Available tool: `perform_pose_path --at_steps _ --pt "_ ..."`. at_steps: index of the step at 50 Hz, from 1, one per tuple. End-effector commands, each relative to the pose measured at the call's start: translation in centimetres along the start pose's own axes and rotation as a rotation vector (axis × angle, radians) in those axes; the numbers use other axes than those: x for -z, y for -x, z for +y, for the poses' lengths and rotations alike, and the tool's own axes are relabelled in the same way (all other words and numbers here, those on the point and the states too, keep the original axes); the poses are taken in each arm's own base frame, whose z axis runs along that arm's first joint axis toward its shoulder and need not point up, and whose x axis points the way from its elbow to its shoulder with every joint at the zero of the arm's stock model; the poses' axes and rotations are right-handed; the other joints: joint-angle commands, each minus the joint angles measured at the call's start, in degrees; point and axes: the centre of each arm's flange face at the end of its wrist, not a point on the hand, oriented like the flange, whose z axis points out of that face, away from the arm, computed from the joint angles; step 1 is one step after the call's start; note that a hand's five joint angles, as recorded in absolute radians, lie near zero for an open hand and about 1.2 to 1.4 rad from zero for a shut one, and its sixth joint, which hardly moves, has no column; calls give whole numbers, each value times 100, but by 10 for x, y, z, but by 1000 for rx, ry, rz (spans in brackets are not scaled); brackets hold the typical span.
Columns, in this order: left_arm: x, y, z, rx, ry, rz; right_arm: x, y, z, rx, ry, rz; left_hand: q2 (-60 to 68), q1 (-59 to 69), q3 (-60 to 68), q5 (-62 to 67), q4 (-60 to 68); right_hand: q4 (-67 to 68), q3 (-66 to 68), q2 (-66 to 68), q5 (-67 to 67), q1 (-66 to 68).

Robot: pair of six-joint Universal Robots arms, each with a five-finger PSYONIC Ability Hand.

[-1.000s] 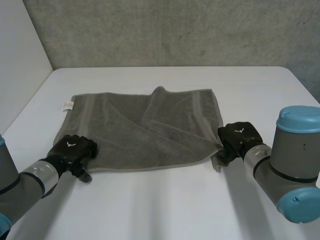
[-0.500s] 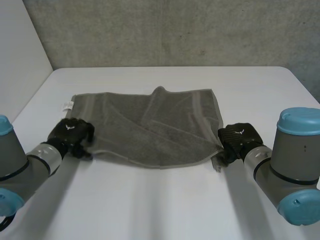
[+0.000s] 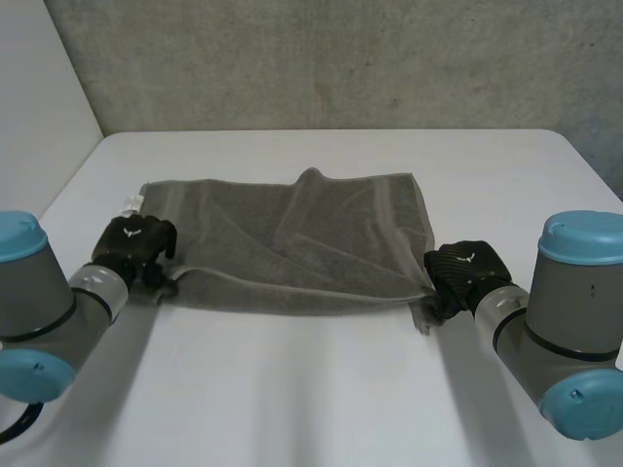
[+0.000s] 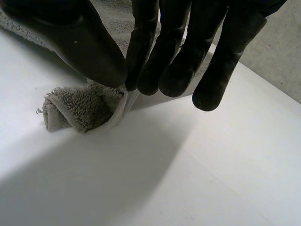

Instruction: Fold the towel.

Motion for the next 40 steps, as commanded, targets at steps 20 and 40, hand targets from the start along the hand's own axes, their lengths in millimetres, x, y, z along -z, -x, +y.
perform_pose_path --at_steps 20,40 --pt "8 -9 6 -8 37 23 -2 -1 2 14 -1 5 1327 1354 1342 1389 1349 374 298 350 307 383" --pt "7 5 1 -234 -41 -130 -1 -4 0 9 -13 16 2139 2166 2154 2201 2162 374 298 350 307 383"
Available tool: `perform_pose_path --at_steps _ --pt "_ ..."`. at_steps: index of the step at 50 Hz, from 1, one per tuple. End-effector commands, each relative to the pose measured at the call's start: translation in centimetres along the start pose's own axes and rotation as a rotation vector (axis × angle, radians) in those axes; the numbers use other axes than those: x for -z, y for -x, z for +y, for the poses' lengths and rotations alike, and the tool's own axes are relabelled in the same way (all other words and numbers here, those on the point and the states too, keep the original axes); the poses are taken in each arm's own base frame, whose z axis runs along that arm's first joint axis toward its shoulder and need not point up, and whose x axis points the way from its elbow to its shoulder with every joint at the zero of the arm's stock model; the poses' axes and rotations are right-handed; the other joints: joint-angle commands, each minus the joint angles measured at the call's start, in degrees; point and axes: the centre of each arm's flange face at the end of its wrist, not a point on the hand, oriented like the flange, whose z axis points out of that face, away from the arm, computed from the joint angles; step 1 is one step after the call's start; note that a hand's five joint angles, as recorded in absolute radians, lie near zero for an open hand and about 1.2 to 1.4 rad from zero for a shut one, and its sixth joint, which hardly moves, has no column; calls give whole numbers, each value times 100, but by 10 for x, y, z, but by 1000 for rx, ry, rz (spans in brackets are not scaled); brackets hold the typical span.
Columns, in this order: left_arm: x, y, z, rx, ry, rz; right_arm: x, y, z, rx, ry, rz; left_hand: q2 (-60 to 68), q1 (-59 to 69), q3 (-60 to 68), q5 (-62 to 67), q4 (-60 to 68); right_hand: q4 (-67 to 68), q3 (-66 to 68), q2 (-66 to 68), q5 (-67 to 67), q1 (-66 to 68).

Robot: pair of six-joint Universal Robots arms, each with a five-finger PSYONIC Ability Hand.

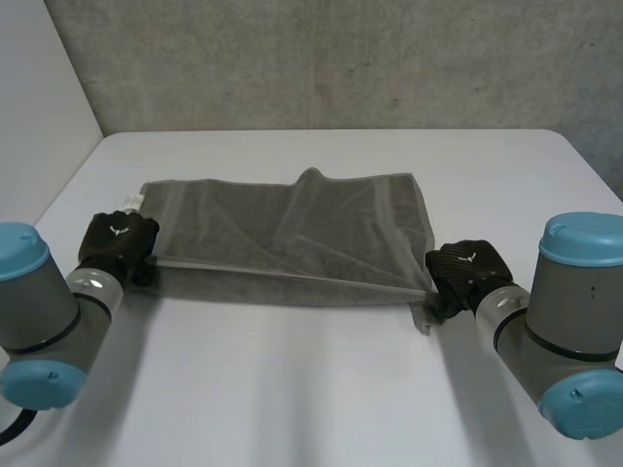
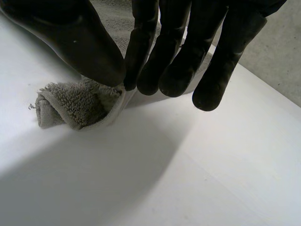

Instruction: Fold the towel.

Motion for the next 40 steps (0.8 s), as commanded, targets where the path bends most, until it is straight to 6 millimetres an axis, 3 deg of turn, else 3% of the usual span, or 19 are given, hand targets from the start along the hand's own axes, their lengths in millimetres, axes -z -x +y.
perform_pose_path --at_steps 1,3,5,6,7,8,10,11,13,15,19,21,24,26,29,33,40 --pt "8 -3 -4 -139 -19 11 1 -3 -3 -6 -16 10 258 259 155 205 255 374 297 351 307 383" --pt "12 -5 -8 -167 -27 16 0 -3 -5 -9 -26 6 258 259 155 205 255 374 297 351 307 383" --pt "15 -4 -14 -189 -46 11 2 -6 -19 -2 -72 2 258 259 155 205 255 374 297 351 307 383" --pt "18 -1 -25 -206 -77 0 2 -6 -20 -2 -73 2 258 259 155 205 255 374 297 351 307 383" --pt "23 1 -40 -216 -118 -10 6 -12 -36 3 -123 18 258 259 155 205 255 374 297 351 307 383" --pt "23 1 -40 -216 -119 -10 6 -12 -36 3 -123 19 258 259 155 205 255 374 297 351 307 383" --pt "34 3 -72 -220 -217 -29 23 -28 -82 6 -263 72 258 259 155 205 255 374 297 351 307 383" --pt "34 3 -72 -220 -217 -29 23 -28 -82 6 -264 72 258 259 155 205 255 374 297 351 307 383" --pt "39 6 -83 -223 -253 -37 42 -37 -110 13 -338 83 258 259 155 205 255 374 297 351 307 383" --pt "43 8 -93 -228 -293 -36 48 -36 -116 18 -337 62 258 259 155 205 255 374 297 351 307 383" --pt "40 5 -84 -234 -274 -8 49 -31 -111 18 -275 -5 258 259 155 205 255 374 297 351 307 383" --pt "31 -2 -60 -233 -199 25 35 -22 -89 36 -176 -49 258 259 155 205 255 374 297 351 307 383" --pt "27 0 -47 -228 -156 27 26 -18 -78 64 -137 -60 258 259 155 205 255 374 297 351 307 383" --pt "21 8 -28 -217 -96 16 10 -14 -56 129 -66 -70 258 259 155 205 255 374 297 351 307 383" --pt "16 7 -11 -210 -53 24 -3 -14 -40 148 -21 -77 258 259 155 205 255 374 297 351 307 383" --pt "13 8 -3 -203 -29 25 -13 -12 -30 130 -9 -79 258 259 155 205 255 374 297 351 307 383" --pt "12 10 -2 -192 -24 20 -19 -5 -17 115 -30 -76 258 259 155 205 255 -2138 -2214 -2161 -2205 -2129"
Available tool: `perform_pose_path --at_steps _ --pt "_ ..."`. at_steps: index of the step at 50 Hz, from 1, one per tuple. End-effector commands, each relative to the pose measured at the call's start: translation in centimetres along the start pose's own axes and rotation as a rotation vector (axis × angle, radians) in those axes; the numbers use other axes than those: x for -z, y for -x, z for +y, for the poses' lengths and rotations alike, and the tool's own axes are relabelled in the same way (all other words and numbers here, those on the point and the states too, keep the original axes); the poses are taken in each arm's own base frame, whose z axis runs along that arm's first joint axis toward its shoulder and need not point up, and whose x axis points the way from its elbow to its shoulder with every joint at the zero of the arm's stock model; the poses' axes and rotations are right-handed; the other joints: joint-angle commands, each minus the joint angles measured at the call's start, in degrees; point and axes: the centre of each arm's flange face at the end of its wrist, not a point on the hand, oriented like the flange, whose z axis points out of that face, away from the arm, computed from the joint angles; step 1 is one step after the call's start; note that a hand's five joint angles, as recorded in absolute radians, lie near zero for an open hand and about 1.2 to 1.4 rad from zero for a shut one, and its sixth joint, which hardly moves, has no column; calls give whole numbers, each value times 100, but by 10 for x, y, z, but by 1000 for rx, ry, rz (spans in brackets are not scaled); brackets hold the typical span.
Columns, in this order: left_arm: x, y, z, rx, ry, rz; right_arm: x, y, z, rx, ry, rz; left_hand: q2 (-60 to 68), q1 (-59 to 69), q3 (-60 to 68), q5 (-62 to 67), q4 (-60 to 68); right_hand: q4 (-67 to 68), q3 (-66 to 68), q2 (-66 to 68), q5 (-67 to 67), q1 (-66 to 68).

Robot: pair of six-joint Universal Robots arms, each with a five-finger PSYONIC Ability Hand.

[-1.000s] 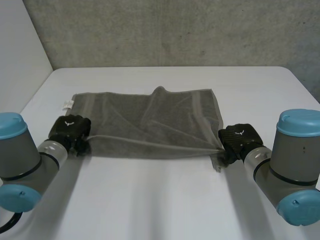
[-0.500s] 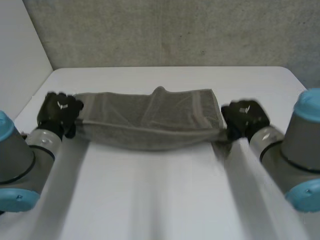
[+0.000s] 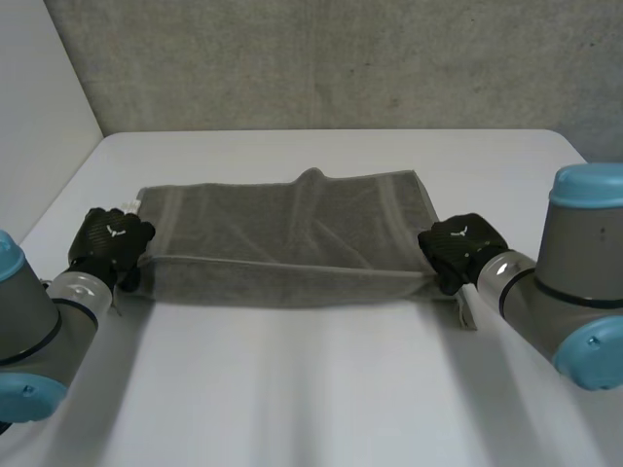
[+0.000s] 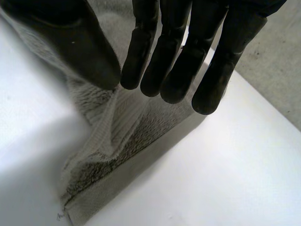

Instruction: Fold the towel.

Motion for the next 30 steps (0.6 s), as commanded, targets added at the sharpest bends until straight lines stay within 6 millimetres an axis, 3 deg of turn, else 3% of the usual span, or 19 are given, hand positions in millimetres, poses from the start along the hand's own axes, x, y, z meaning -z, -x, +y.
perform_pose_path --at_steps 1,8,15,25,27,29,30 --pt "-1 2 1 9 4 -5 -5 7 9 -15 -21 7 257 251 128 152 255 -1317 -1321 -1258 -1303 -1296" --pt "-1 2 1 11 4 -5 -3 10 15 -26 4 -1 257 251 128 152 255 -3602 -3605 -3543 -3587 -3581" --pt "-3 4 0 15 -1 -12 1 13 18 -62 27 -15 257 251 128 152 255 -4059 -4063 -4000 -4044 -4038" --pt "-5 6 0 35 0 -19 -7 14 23 -68 22 -9 257 251 128 152 255 -3386 -3390 -3327 -3372 -3365" --pt "-6 9 2 37 4 -27 -11 13 25 -67 20 4 257 251 128 152 255 -2999 -3003 -2941 -2985 -2979" --pt "-7 17 7 42 18 -46 -17 12 28 -60 12 23 257 251 128 152 255 -1294 -1298 -1235 -1280 -1273" --pt "-7 17 7 42 18 -46 -18 12 28 -60 12 23 257 251 128 152 255 -1283 -1287 -1225 -1269 -1263"
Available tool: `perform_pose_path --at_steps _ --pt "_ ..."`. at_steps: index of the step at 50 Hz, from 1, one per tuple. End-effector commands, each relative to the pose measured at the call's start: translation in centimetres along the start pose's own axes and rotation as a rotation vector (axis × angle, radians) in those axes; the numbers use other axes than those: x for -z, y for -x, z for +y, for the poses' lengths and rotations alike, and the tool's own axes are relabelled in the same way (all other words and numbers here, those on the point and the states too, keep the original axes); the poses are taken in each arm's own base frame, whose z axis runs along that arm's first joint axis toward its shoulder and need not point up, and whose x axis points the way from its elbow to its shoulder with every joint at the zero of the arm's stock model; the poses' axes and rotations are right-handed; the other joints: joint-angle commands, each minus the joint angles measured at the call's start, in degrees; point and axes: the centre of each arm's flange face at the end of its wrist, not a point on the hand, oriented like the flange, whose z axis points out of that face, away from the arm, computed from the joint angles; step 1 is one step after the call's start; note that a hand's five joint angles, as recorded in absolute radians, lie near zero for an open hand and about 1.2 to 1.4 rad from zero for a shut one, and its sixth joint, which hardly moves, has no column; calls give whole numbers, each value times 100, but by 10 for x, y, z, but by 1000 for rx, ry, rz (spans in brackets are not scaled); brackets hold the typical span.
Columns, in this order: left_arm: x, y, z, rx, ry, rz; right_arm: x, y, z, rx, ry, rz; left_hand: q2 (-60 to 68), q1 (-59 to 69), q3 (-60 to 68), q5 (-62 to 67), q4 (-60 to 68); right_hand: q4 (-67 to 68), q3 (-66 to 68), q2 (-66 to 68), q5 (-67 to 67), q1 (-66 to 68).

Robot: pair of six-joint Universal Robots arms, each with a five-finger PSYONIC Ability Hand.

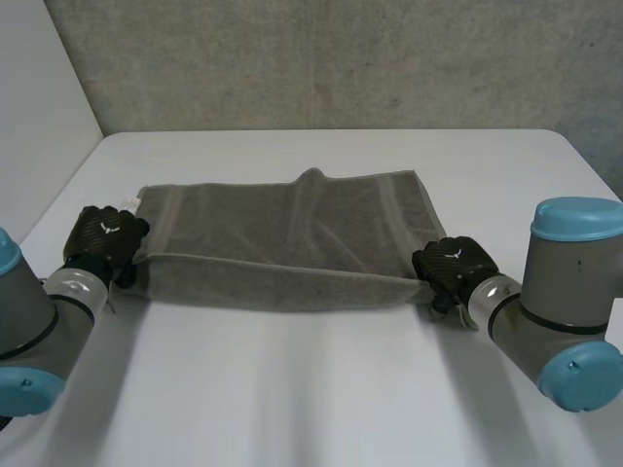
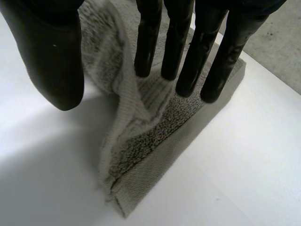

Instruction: Fold the towel.

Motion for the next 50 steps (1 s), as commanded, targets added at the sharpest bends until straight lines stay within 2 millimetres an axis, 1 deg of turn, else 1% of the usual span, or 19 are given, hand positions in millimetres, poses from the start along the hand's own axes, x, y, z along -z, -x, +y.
perform_pose_path --at_steps 1,2,6,8,10,12,14,18,22,28,29,31,36,41,42,43,44,45,50 --pt "-2 13 8 12 24 -33 -13 -4 4 11 -17 38 256 251 128 152 255 3108 3101 3042 3057 3051" --pt "-3 14 10 12 30 -36 -15 -6 3 7 -21 52 256 251 128 152 255 4149 4141 4083 4098 4092" --pt "-2 14 13 13 40 -35 -13 -18 -4 -28 -59 121 256 251 128 152 255 4159 4152 4094 4108 4102" --pt "-2 14 13 13 40 -35 -9 -24 -15 -58 -116 164 256 251 128 152 255 4159 4152 4094 4108 4102" --pt "-2 14 14 13 42 -35 9 -42 -44 -98 -249 233 256 251 128 152 255 4159 4152 4094 4108 4102" --pt "-2 14 14 13 42 -35 16 -51 -51 -102 -283 258 256 251 128 152 255 4159 4152 4094 4108 4102" --pt "-2 13 16 12 46 -33 17 -55 -51 -104 -288 265 6 1 -122 -98 5 4159 4152 4094 4108 4102" --pt "-1 11 17 12 52 -28 9 -45 -36 -101 -240 222 -2142 -2147 -2270 -2246 -2143 4159 4152 4094 4108 4102" --pt "1 9 20 13 62 -20 7 -43 -29 -77 -203 215 -2483 -2489 -2612 -2587 -2485 4159 4152 4094 4108 4102" --pt "6 -1 19 15 52 32 6 -39 -22 -31 -152 201 -1578 -1584 -1707 -1682 -1579 4159 4152 4094 4108 4102" --pt "7 -3 18 17 45 52 6 -39 -22 -28 -153 202 -543 -548 -671 -647 -544 4159 4152 4094 4108 4102" --pt "7 -3 17 15 36 64 6 -39 -22 -26 -154 204 248 243 120 144 247 4159 4152 4094 4108 4102" --pt "8 0 14 7 28 60 6 -44 -27 -21 -165 219 256 251 128 152 255 4159 4152 4094 4108 4102" --pt "17 19 -16 -26 -42 10 13 -53 -45 16 -193 242 256 251 128 152 255 4159 4152 4094 4108 4102" --pt "23 28 -32 -30 -85 -16 21 -58 -59 42 -214 254 256 251 128 152 255 4159 4152 4094 4108 4102" --pt "24 28 -32 -30 -86 -17 33 -63 -74 67 -234 268 256 251 128 152 255 4159 4152 4094 4108 4102" --pt "30 36 -48 -35 -128 -40 34 -63 -74 67 -235 268 256 251 128 152 255 4159 4152 4094 4108 4102" --pt "37 43 -63 -43 -170 -60 45 -67 -88 93 -250 273 256 251 128 152 255 4159 4152 4094 4108 4102" --pt "57 56 -93 -33 -237 -90 75 -70 -116 176 -235 264 256 251 128 152 255 4159 4152 4094 4108 4102"
